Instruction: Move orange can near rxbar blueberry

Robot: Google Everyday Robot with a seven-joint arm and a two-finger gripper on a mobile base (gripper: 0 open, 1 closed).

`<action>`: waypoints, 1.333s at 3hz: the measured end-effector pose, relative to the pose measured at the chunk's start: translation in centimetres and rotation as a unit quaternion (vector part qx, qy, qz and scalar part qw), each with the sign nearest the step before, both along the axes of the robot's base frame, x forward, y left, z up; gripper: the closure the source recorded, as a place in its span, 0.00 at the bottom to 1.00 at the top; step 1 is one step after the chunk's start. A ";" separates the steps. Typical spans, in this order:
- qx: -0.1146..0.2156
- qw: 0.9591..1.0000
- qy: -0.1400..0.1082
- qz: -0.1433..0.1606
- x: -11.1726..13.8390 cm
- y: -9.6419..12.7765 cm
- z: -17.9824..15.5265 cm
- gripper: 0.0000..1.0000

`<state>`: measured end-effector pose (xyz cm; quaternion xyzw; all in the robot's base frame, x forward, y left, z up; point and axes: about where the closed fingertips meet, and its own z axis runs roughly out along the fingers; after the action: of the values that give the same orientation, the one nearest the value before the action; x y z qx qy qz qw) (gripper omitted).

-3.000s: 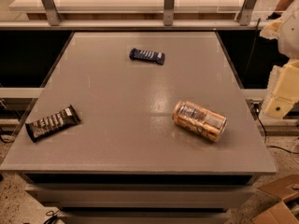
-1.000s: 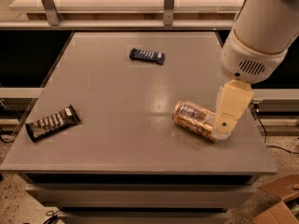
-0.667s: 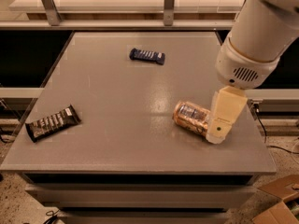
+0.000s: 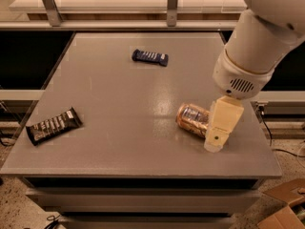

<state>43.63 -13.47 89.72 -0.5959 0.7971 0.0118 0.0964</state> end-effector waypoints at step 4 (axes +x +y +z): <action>-0.005 1.000 0.014 -0.028 0.9 0.9 -2.3 0.00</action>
Offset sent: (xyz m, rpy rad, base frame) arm 0.0068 0.0048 -0.0209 -0.0164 0.0425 -0.0462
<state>44.53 -12.55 87.45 -0.5737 0.8148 0.0137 0.0827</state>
